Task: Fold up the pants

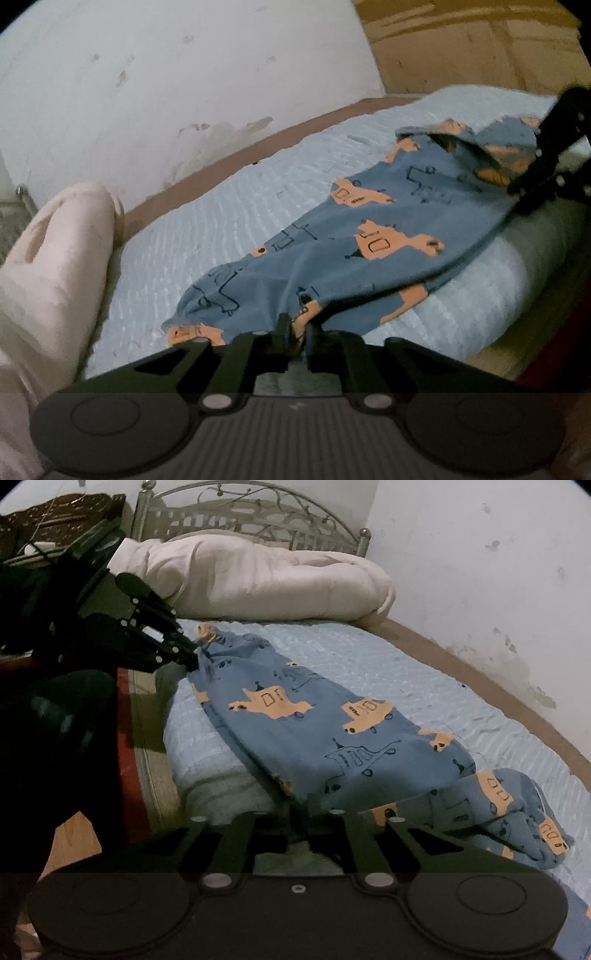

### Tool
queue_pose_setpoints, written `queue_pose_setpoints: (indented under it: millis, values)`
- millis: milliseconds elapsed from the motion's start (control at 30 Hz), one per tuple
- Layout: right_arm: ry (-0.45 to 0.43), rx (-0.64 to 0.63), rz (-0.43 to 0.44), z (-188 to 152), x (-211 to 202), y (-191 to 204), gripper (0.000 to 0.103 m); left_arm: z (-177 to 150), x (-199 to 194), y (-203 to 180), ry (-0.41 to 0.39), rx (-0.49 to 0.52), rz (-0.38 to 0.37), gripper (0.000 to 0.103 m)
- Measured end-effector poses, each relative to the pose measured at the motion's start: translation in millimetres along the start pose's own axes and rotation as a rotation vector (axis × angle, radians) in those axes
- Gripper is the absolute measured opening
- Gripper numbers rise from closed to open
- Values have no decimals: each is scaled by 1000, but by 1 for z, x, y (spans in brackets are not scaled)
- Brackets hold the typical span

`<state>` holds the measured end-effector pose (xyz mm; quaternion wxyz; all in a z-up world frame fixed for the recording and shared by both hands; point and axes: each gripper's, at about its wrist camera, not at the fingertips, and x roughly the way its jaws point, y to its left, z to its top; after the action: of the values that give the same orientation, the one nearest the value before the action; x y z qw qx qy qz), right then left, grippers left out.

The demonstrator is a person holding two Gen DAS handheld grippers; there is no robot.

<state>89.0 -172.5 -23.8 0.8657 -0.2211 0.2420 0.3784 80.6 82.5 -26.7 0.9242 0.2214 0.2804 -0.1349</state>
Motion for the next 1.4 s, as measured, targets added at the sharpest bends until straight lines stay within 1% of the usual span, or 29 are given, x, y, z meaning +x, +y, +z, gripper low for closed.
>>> queue_pose_setpoints:
  millis: [33, 67, 100, 133, 167, 200, 233, 267, 300, 333, 400, 433, 533, 633, 733, 833, 933, 1000, 1033, 1100, 1133, 1167, 1267, 1300, 1333, 1367, 1400]
  values:
    - [-5, 8, -1, 0, -2, -1, 24, 1, -2, 2, 2, -34, -9, 21]
    - [-8, 16, -8, 0, -4, -2, 35, 1, -3, 4, 3, -69, -21, 39]
    - [-13, 24, -11, -1, -6, -3, 45, 3, -6, 7, 2, -107, -32, 52]
    - [-22, 36, -12, -2, -9, -5, 49, 4, -9, 9, -3, -151, -39, 71]
    - [-34, 53, -16, -3, -12, -7, 55, 6, -13, 10, -14, -195, -52, 83]
    - [-46, 75, -22, -4, -16, -10, 64, 7, -16, 10, -26, -236, -66, 86]
    - [-53, 94, -32, -6, -19, -14, 70, 10, -18, 10, -39, -274, -81, 90]
    - [-62, 118, -48, -8, -23, -18, 82, 13, -19, 7, -46, -297, -91, 95]
    - [-70, 142, -65, -10, -26, -21, 90, 17, -19, 4, -52, -315, -100, 99]
    - [-77, 170, -83, -13, -30, -26, 93, 22, -19, 0, -62, -329, -111, 103]
    - [-89, 234, -117, -20, -37, -37, 101, 33, -18, -10, -89, -344, -142, 102]
    - [-95, 269, -136, -23, -40, -43, 102, 40, -16, -16, -100, -344, -166, 102]
    - [-107, 371, -198, -34, -52, -60, 102, 57, -10, -34, -124, -355, -217, 102]
    - [-105, 466, -260, -47, -62, -75, 102, 74, -1, -51, -144, -389, -287, 103]
    - [-119, 539, -306, -60, -73, -88, 102, 91, 11, -70, -147, -403, -343, 102]
    - [-118, 593, -348, -70, -80, -103, 102, 108, 26, -90, -150, -406, -377, 102]
    - [-107, 613, -384, -74, -85, -121, 102, 121, 38, -106, -161, -404, -388, 102]
    - [-83, 613, -414, -72, -86, -136, 102, 127, 45, -112, -167, -398, -398, 102]
    - [-58, 609, -439, -69, -85, -145, 102, 129, 48, -115, -169, -395, -400, 102]
    - [-6, 598, -465, -63, -81, -162, 102, 132, 52, -120, -164, -396, -400, 98]
    - [10, 596, -461, -59, -77, -172, 102, 133, 55, -121, -156, -401, -402, 92]
    - [20, 597, -450, -55, -73, -181, 102, 134, 57, -122, -151, -407, -407, 87]
    - [43, 601, -413, -35, -55, -209, 102, 135, 66, -121, -127, -443, -413, 78]
    - [45, 600, -396, -27, -48, -215, 102, 135, 68, -119, -118, -459, -413, 77]
    - [45, 598, -387, -20, -42, -220, 102, 135, 71, -118, -108, -476, -416, 71]
    - [48, 594, -386, -12, -33, -226, 101, 135, 74, -116, -98, -491, -423, 63]
    - [54, 586, -391, -3, -24, -230, 100, 134, 77, -115, -88, -506, -429, 59]
